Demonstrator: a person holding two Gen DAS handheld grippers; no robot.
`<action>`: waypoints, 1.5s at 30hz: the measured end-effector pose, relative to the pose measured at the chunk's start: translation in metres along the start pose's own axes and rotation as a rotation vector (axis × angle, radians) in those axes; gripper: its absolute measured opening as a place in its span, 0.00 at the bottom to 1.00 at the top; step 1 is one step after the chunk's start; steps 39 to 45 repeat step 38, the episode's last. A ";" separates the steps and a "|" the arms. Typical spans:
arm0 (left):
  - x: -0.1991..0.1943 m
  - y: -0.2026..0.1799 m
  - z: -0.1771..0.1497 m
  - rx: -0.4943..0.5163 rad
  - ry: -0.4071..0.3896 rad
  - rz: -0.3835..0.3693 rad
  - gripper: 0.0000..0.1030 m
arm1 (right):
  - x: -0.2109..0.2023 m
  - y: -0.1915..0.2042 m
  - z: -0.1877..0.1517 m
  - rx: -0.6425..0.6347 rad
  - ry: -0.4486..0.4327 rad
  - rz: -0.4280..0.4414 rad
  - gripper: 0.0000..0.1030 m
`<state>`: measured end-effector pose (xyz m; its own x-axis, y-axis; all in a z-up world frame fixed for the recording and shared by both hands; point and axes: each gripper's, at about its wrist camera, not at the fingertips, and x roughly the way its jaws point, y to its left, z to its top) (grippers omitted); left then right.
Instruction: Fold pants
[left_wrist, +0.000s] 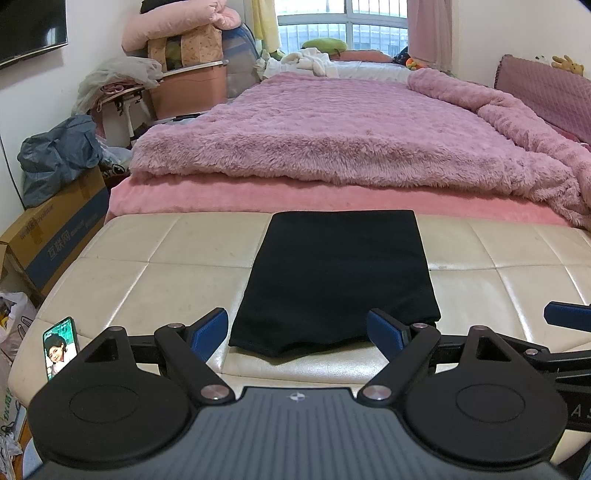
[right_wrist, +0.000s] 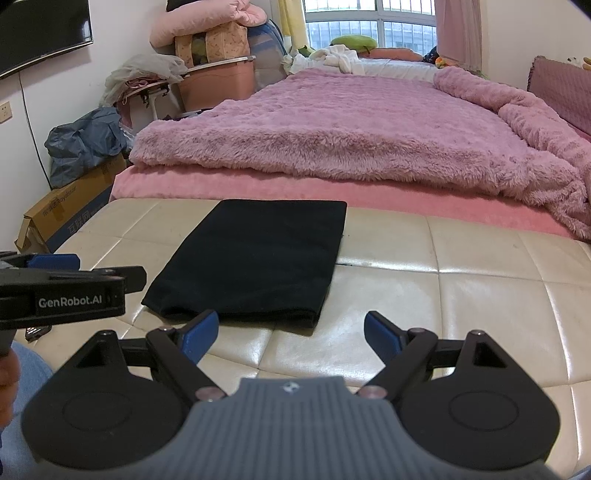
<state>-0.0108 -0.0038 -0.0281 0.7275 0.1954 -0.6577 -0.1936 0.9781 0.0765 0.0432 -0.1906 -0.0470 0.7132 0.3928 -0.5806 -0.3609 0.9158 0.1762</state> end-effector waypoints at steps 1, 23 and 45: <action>0.000 0.000 0.000 0.000 0.001 0.000 0.96 | 0.000 0.000 0.000 0.000 0.000 0.000 0.80; 0.002 0.000 0.001 0.015 -0.001 0.005 0.96 | 0.000 0.001 0.000 0.005 0.003 -0.002 0.80; 0.001 0.000 0.004 0.031 -0.007 0.005 0.96 | 0.001 0.001 -0.001 0.007 0.005 -0.003 0.80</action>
